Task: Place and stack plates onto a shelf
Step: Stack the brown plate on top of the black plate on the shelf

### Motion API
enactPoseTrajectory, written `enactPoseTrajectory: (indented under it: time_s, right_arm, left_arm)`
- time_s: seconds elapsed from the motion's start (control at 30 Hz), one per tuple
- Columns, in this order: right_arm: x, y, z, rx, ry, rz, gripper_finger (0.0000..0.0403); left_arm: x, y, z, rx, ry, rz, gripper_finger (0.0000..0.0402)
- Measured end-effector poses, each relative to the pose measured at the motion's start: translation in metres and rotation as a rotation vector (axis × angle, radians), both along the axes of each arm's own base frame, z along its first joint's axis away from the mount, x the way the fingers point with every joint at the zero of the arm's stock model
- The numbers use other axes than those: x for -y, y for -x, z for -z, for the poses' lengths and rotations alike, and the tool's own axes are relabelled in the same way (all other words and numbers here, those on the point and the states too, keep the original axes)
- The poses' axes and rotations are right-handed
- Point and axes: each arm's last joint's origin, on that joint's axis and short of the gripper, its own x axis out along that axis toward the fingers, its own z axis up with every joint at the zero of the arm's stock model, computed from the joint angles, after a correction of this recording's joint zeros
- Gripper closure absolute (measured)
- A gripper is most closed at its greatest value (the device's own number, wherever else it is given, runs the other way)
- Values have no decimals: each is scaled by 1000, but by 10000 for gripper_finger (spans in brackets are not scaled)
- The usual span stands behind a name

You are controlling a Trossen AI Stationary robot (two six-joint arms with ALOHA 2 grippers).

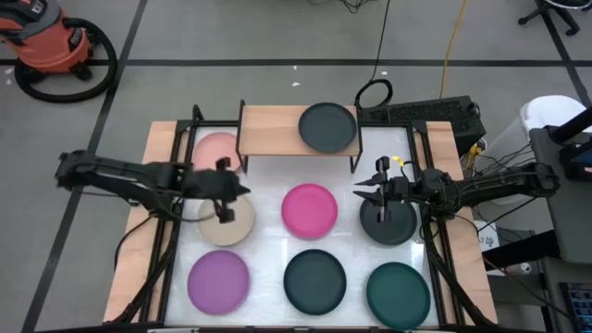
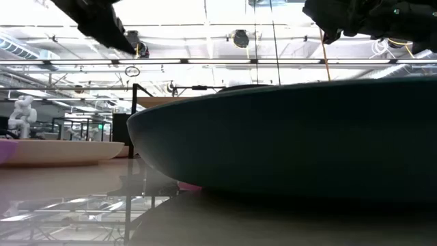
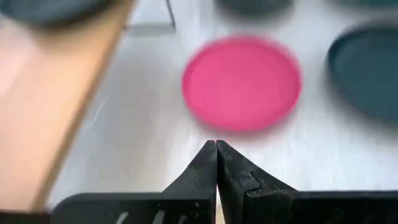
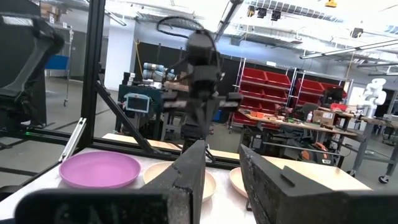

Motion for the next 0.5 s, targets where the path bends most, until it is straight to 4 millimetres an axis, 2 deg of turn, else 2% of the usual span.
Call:
enactPoseTrajectory:
  time_s: [0.17,0.37,0.5]
  right_arm:
    - [0,0,0,-4,1,1,321]
    - [0,0,0,-5,-7,-3,321]
    - [0,0,1,-6,-11,-5,321]
  left_arm:
    - [15,-32,31,-176,58,-31,398]
    - [13,-51,63,-225,218,-369,397]
    - [9,-50,74,-352,126,-290,372]
